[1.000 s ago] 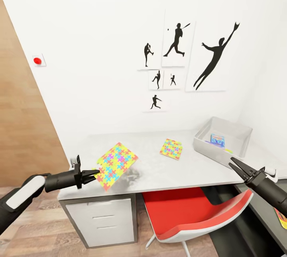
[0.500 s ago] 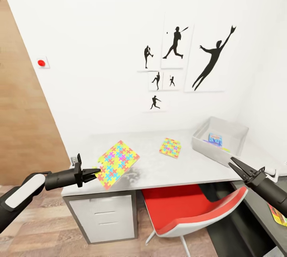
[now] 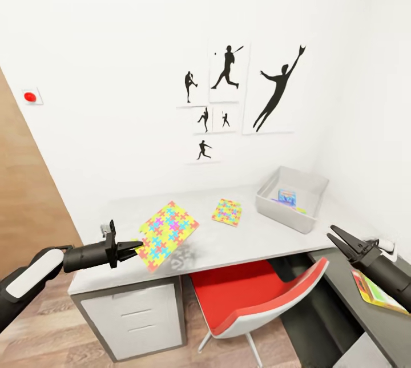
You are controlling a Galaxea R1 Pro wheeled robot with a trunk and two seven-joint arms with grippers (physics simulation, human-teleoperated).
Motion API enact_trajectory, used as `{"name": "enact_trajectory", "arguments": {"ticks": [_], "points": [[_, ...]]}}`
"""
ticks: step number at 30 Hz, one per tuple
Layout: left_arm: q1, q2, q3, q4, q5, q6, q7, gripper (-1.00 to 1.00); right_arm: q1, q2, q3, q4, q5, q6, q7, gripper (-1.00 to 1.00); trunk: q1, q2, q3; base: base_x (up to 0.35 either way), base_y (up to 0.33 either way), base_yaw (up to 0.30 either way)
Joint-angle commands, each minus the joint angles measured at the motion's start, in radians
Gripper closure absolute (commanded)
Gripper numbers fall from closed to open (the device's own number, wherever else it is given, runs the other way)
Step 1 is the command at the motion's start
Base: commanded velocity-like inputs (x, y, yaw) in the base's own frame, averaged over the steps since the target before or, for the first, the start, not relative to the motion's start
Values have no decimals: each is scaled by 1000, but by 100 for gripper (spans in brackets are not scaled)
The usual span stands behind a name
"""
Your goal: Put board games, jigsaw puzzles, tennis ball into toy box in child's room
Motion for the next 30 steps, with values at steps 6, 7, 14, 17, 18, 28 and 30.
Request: {"name": "enact_trajectory", "arguments": {"ticks": [6,7,14,17,18,28,30], "points": [[-1,2,-3,1,0,1,-6,100,-1,0,-1,1,2,3,3,-100,-23,41,22,0,0,-248],[-1,1,-3,1,0,1,-6,100,-1,0,-1,1,2,3,3,-100,-27,48,26,0,0,-248],[-1,2,-3,1,-1,1,-6,100,-1,1,0,1,2,3,3,-100,-53,97,54,0,0,-248],[-1,1,-3,1,-1,1,-6,100,-1,1,0,2,2,3,3,-100,-65,118,66,0,0,-248],[-1,2,-3,1,-1,1,-6,100,-1,1,0,2,2,3,3,-100,-69,125,70,0,0,-248],[-1,2,2,1,-1,1,-6,100,-1,14,-2,1,5,2,3,-100,-107,195,109,0,0,-248],[-1,1,3,1,-1,1,-6,100,-1,14,-2,1,5,2,3,-100,-115,209,117,0,0,-248]]}}
